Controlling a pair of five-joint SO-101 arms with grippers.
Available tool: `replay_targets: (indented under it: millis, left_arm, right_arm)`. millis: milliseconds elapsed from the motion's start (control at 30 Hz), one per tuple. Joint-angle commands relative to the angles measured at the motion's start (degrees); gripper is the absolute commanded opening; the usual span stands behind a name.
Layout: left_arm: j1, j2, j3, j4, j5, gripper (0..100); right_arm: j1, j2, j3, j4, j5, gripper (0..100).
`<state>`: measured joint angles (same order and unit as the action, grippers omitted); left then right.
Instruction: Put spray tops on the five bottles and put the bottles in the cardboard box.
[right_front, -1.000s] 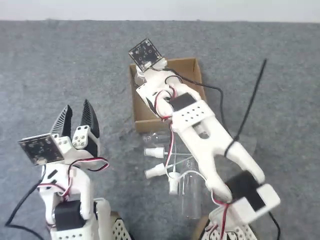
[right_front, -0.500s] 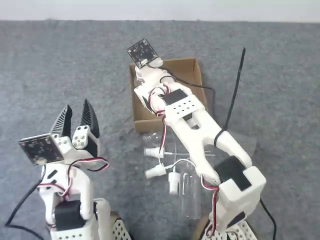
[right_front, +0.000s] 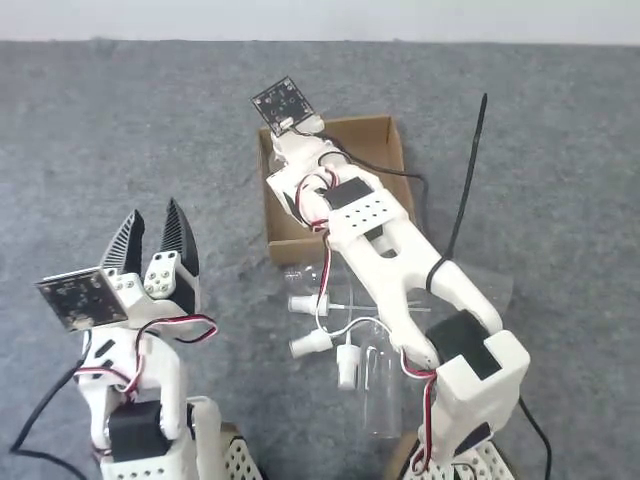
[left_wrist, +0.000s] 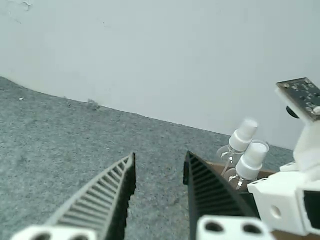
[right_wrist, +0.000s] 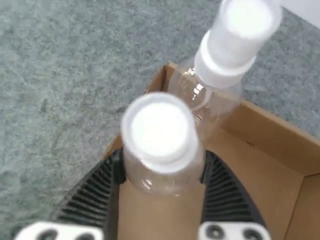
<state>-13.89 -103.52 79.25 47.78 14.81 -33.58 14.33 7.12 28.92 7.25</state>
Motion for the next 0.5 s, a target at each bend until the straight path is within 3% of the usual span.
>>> replay_targets:
  millis: [0,367,467]
  left_arm:
    - [-0.2,-0.9,-0.7,-1.8,0.3,15]
    - [0.2,-0.9,-0.6,-1.7,0.3,15]
    - [0.2,-0.9,-0.6,-1.8,0.2,15]
  right_arm:
    - [0.7,-0.7,-3.7,0.8,-0.4,15.1]
    - [0.4,-0.7,-3.7,2.3,-0.6,15.5]
    - [0.4,-0.7,-3.9,2.8,-4.7,15.6]
